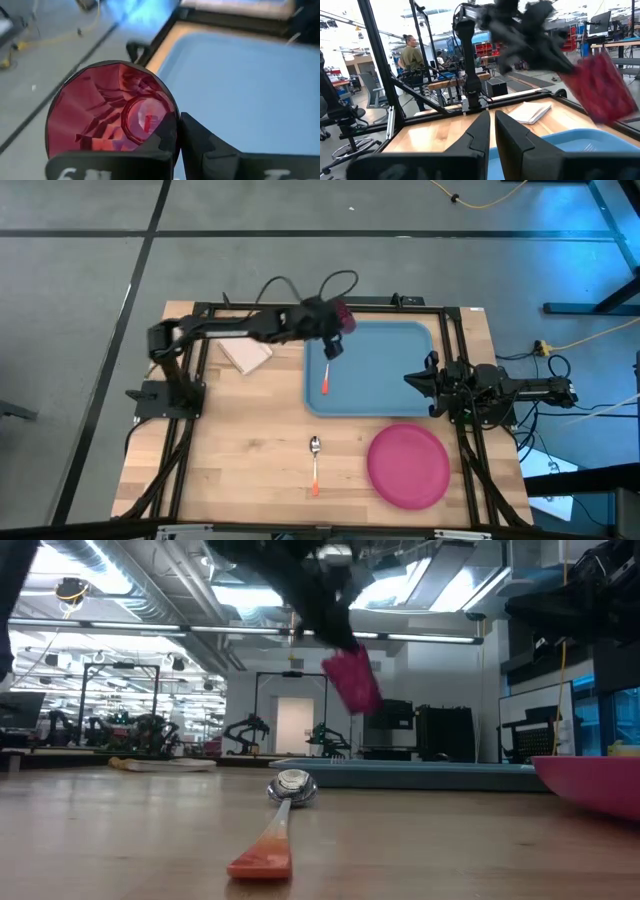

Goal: Pick and place plate/cup/fork/spoon on tray
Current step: Put the red cup on the blue tray to the top right of the orange fork

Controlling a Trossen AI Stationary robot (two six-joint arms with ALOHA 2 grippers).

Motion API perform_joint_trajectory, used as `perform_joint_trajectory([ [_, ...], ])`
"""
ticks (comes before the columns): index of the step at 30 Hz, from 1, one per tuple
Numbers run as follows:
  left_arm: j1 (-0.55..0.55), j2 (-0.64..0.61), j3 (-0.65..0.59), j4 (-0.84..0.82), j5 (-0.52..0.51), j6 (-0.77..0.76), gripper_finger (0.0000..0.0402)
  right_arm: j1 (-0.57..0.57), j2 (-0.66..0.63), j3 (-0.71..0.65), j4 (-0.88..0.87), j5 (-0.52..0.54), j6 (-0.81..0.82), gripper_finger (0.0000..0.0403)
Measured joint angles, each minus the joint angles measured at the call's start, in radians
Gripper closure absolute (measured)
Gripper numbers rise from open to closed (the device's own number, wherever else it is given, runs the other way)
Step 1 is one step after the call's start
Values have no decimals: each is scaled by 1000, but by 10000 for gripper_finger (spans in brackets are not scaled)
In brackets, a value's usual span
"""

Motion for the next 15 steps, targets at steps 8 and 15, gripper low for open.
perform_joint_trajectory([
  [8, 36, 209, 313, -324, -15, 89, 399, 0, 0, 0, 6, 0, -52, 370],
  [15, 30, 220, 361, -533, -118, 74, 399, 0, 0, 0, 0, 0, -20, 370],
])
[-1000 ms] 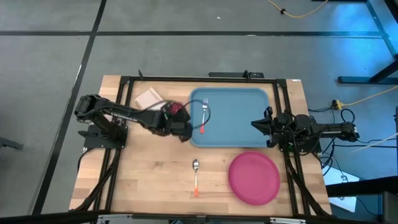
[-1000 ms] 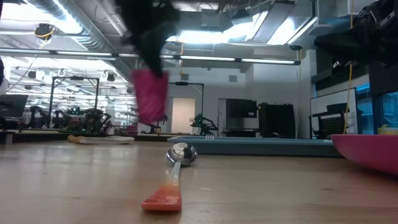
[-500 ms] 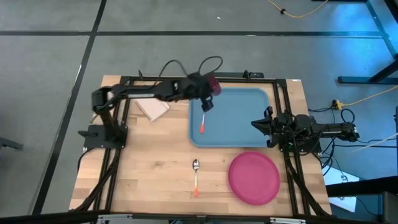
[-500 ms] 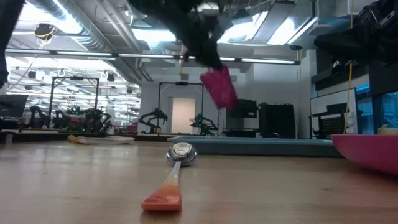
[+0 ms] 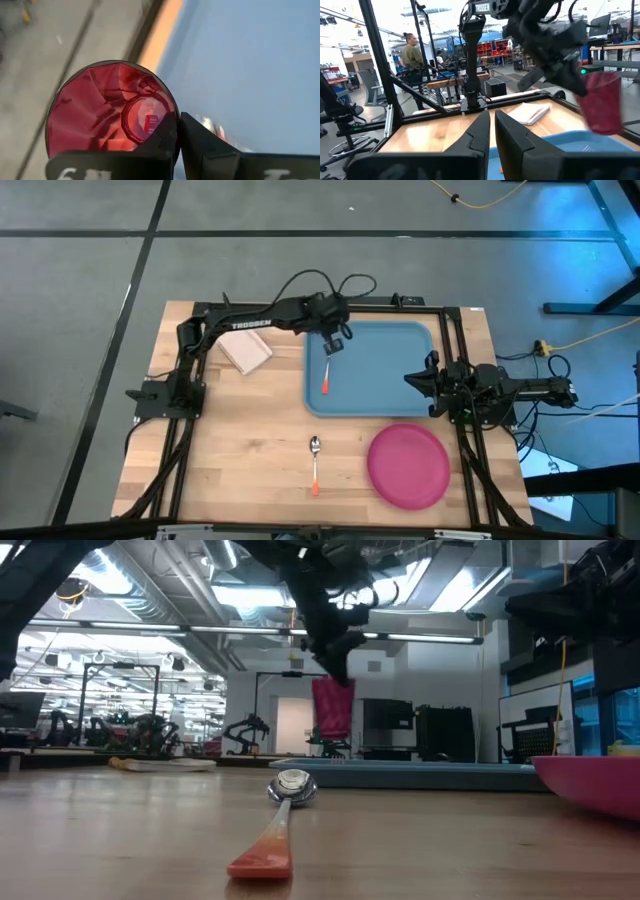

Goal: Pick and place plate/cup/fork/spoon on tray
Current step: Put the red cup on the blue tray to the top right of the orange fork

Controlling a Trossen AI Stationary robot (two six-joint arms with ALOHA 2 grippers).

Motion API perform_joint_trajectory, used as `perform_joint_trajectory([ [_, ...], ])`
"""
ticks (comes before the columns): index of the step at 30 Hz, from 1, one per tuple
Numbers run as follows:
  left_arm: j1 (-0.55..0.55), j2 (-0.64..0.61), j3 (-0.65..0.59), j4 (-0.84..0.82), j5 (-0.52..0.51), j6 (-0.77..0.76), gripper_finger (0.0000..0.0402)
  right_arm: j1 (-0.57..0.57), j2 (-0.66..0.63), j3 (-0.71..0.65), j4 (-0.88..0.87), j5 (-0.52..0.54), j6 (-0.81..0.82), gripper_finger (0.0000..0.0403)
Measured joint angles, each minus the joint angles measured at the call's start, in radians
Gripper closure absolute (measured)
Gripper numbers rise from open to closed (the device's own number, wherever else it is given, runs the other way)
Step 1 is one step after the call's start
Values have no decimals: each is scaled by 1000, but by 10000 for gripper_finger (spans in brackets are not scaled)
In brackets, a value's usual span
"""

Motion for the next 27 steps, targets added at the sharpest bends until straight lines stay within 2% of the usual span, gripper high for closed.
perform_joint_trajectory([
  [5, 0, 1, -6, -148, 18, -57, 399, 0, 0, 0, -1, 0, 1, 370],
  [14, -34, 3, -16, -169, 17, -78, 399, 0, 0, 0, -2, 0, 21, 370],
  [19, -45, 2, -15, -58, -122, -17, 399, 0, 0, 0, -2, 0, 24, 370],
  [21, -36, -2, 0, -11, -77, 1, 399, 0, 0, 0, -2, 0, 24, 370],
  [24, -15, -6, 11, 85, 123, 18, 399, 0, 0, 0, -2, 0, 25, 370],
  [27, -9, 6, 11, 134, 180, 26, 399, 0, 0, 0, 0, 0, 25, 370],
])
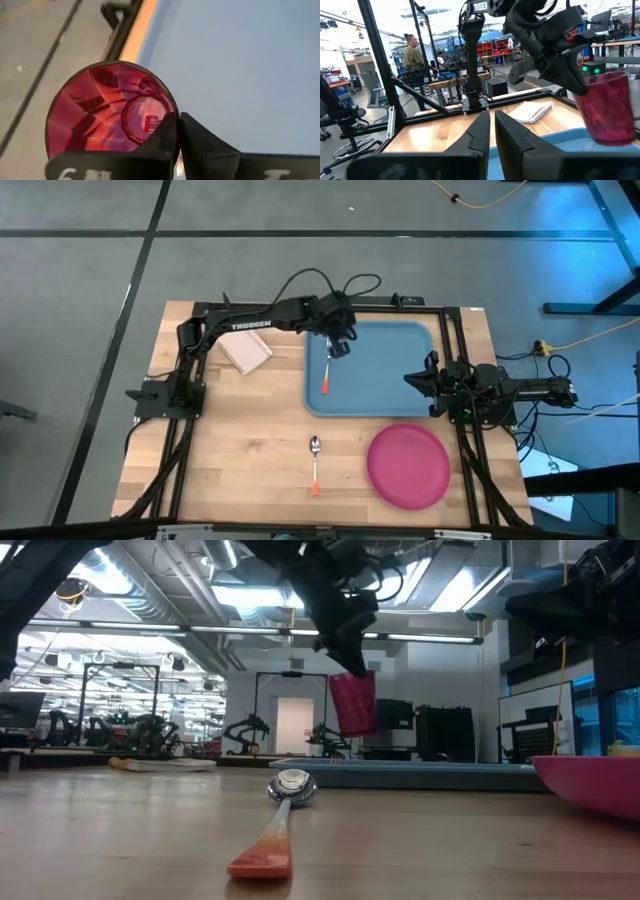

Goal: Pick and place plate/cup/fork/spoon on tray
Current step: Put the red cup on the blue tray to the top right of the orange fork

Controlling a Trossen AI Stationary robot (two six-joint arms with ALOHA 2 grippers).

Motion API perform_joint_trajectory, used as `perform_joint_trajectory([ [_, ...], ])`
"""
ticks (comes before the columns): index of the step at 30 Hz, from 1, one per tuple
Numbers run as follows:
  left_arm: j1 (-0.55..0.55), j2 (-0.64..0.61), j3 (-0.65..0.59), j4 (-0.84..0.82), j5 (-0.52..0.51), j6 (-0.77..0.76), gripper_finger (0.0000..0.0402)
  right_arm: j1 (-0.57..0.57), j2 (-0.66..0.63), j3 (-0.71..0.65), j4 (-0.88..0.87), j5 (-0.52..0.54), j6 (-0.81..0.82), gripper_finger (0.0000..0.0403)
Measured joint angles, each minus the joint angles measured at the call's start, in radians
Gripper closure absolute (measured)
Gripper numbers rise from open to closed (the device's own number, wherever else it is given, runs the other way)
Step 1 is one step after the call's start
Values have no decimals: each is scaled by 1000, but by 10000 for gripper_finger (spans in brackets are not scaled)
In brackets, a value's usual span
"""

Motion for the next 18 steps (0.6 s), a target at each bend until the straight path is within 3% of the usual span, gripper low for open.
perform_joint_trajectory([
  [10, -2, 46, -1, 95, 80, 4, 399, 0, 0, 0, 8, 0, -1, 370],
  [18, 12, 75, -2, 68, 116, 14, 399, 0, 0, 0, 2, 0, -1, 370],
])
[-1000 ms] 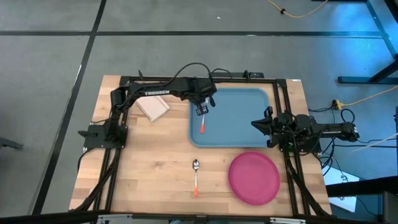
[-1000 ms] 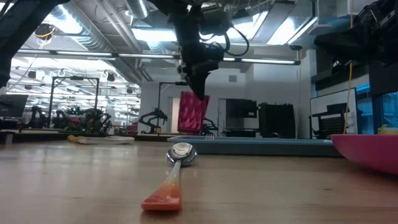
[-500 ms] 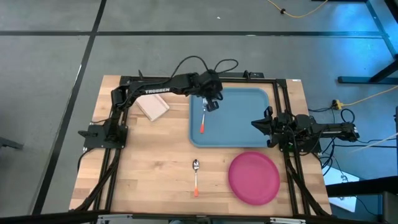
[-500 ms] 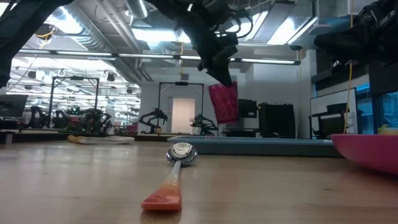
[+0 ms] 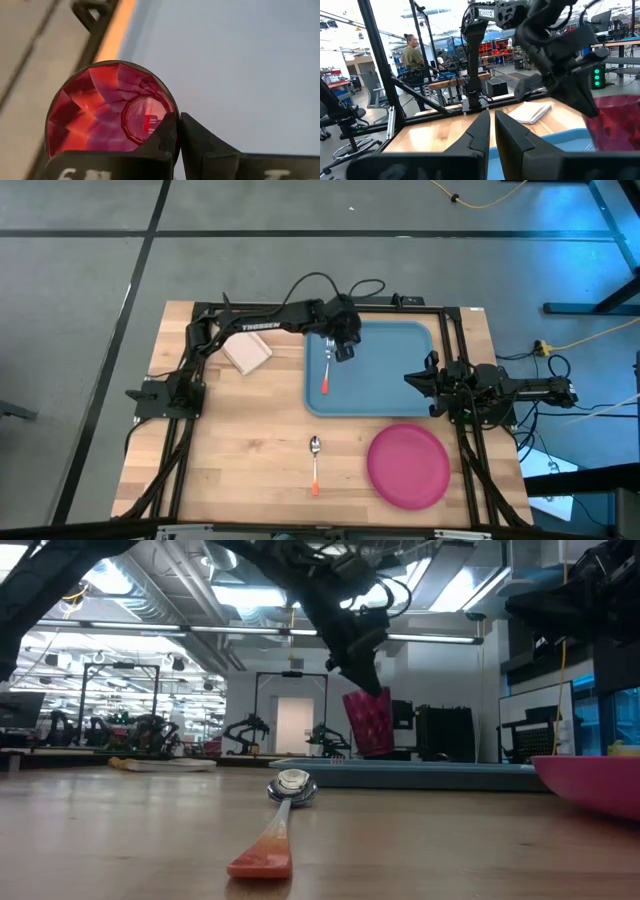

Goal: Pick and place plate/cup/fork/spoon on tray
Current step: Put the red cup on the blue tray to the top right of the orange fork

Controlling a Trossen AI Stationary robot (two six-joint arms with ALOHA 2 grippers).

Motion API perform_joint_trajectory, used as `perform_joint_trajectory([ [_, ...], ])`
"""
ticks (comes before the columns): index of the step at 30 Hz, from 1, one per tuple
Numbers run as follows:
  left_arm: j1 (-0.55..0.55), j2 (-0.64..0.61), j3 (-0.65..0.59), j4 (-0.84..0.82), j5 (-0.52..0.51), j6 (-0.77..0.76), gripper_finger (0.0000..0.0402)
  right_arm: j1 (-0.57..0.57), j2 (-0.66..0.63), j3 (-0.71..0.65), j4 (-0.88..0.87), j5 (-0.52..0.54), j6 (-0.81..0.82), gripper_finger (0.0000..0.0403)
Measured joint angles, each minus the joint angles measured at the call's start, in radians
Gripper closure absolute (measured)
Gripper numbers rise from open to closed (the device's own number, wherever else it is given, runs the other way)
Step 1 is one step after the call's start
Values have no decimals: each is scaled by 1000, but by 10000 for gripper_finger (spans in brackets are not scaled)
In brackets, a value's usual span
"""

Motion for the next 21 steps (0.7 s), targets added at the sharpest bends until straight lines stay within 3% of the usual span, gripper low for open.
perform_joint_trajectory([
  [8, -11, 8, 0, -35, 31, -10, 399, 0, 0, 0, -4, 0, -1, 370],
  [21, -11, 8, 0, -34, 29, 11, 362, 0, 0, 0, -11, 0, 0, 370],
])
